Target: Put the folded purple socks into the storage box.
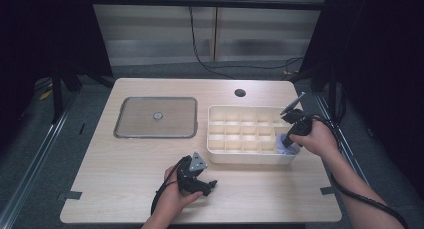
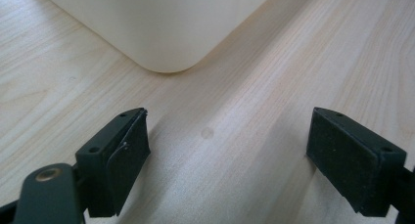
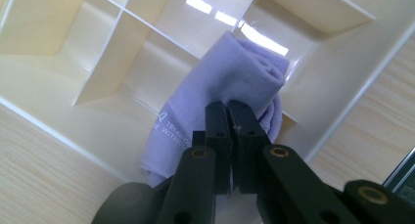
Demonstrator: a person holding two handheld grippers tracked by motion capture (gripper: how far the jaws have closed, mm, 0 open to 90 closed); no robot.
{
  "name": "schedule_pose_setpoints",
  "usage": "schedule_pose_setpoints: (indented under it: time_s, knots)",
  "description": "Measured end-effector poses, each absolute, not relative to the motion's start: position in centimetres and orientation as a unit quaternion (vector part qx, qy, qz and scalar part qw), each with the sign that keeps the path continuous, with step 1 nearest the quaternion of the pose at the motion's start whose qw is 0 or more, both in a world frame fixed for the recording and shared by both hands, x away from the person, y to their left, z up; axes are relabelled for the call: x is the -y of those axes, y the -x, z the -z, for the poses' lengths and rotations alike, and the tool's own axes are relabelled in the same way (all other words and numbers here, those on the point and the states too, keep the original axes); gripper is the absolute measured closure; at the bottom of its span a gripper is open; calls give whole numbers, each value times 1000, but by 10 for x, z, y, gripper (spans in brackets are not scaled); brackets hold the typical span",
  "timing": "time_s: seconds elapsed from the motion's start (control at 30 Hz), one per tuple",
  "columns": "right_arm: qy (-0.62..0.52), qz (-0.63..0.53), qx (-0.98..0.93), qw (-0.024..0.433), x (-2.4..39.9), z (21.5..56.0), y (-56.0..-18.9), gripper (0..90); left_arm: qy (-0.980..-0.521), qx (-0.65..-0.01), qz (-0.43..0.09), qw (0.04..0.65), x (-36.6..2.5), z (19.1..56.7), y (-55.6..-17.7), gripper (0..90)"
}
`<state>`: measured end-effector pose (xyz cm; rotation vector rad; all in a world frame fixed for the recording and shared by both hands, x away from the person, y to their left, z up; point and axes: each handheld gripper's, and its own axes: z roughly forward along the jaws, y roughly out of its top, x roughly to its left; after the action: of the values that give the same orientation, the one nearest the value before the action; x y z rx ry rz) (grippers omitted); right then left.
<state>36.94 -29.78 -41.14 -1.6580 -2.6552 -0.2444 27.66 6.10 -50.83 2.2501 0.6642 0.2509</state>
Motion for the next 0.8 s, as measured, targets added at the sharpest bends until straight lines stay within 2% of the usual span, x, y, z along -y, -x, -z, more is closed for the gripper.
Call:
schedule_pose_setpoints:
  time_s: [0.8]
  knots:
    - [532,69,844,10,299,433,-361,884,-882,-260,-98,381,-61,508,-277,153]
